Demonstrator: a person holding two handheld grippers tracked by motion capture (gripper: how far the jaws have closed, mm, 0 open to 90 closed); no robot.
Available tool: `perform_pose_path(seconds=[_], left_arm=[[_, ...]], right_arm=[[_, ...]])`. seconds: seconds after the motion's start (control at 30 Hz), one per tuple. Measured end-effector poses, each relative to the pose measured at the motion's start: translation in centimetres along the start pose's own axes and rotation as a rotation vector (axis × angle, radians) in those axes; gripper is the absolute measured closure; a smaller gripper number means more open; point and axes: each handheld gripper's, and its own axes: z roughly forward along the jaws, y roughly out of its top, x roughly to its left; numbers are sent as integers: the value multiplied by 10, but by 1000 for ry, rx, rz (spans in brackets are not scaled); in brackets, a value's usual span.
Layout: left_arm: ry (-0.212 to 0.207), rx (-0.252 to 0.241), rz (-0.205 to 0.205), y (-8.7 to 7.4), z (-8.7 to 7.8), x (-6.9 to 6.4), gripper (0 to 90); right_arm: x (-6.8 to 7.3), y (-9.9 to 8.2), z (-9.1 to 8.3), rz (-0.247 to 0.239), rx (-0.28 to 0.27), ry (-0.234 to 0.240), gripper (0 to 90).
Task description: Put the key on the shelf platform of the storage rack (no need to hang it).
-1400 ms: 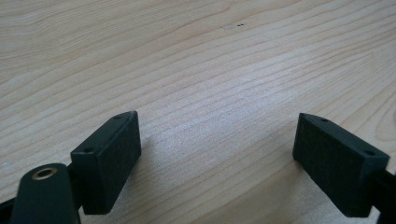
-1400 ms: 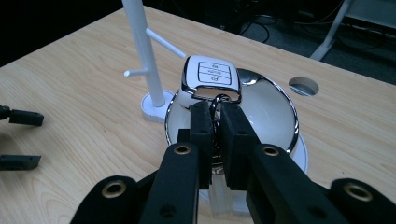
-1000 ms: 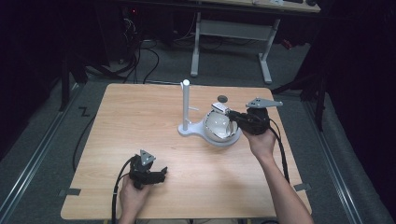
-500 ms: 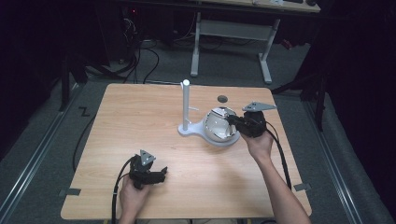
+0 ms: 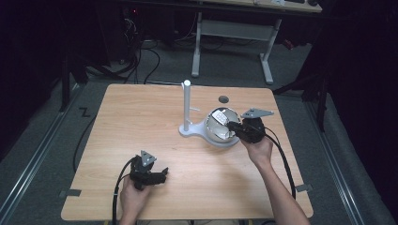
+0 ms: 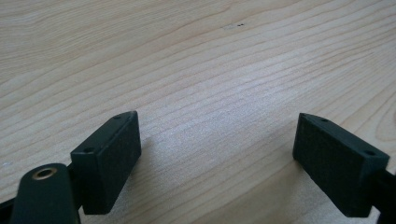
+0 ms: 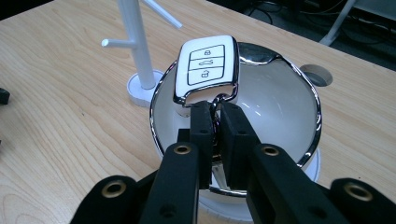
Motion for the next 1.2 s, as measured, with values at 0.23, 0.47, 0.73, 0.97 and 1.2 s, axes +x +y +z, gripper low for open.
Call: perform_pose_path(seconds=[0.23,0.47,0.73,0.97,1.2], left_arm=[[0,0,0,0,0,0,156],[0,0,0,0,0,0,156],[0,0,0,0,0,0,156],[0,0,0,0,0,0,156],[0,0,0,0,0,0,156]], right_arm=[[-1,-10,3,19,-1,11,849],[-2,-8,8,29,-5,15,848],[-9,-8,9,66,-7,27,846],[-19,-8,6,95,-6,5,838],[-30,-9,8,148,-23,-41,830]])
